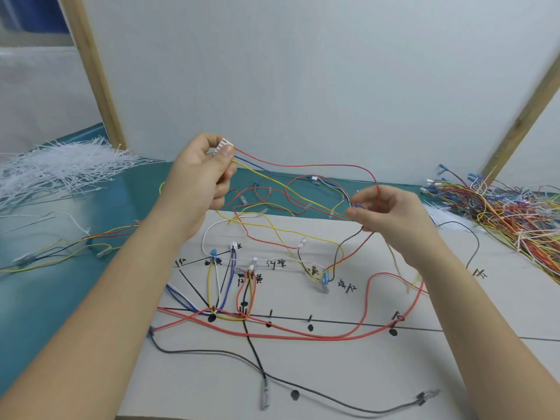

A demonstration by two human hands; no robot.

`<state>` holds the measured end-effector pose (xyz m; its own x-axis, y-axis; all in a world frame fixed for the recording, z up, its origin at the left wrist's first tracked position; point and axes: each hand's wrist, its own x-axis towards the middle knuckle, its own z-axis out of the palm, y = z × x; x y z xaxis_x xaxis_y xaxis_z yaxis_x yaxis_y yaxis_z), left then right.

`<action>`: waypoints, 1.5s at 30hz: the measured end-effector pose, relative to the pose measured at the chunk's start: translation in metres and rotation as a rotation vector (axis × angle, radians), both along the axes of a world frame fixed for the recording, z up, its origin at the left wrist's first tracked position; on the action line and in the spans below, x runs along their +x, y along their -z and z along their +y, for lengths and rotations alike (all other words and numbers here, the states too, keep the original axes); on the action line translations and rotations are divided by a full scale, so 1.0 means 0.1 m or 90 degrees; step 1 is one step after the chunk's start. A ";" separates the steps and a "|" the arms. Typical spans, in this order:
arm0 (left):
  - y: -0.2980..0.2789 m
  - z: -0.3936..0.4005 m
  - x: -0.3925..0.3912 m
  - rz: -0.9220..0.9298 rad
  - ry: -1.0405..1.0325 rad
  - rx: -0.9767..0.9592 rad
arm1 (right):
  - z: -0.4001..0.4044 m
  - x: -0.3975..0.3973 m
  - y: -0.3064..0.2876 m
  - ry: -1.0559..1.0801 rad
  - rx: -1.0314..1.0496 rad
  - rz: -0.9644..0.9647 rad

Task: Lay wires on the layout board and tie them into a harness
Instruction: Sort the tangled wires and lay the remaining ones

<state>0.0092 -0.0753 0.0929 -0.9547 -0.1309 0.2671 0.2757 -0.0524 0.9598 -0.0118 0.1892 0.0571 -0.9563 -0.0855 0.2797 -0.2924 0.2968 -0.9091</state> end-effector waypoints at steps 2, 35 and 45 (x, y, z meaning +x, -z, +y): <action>0.01 0.01 0.01 0.002 0.001 -0.015 | 0.02 0.00 0.01 0.028 0.036 0.014; 0.21 -0.58 -0.22 0.164 -0.353 -0.368 | 0.44 -0.10 -0.08 0.268 -0.054 0.049; 0.25 -0.56 -0.24 0.143 -0.364 -0.358 | 0.47 -0.05 -0.12 0.307 -0.126 0.029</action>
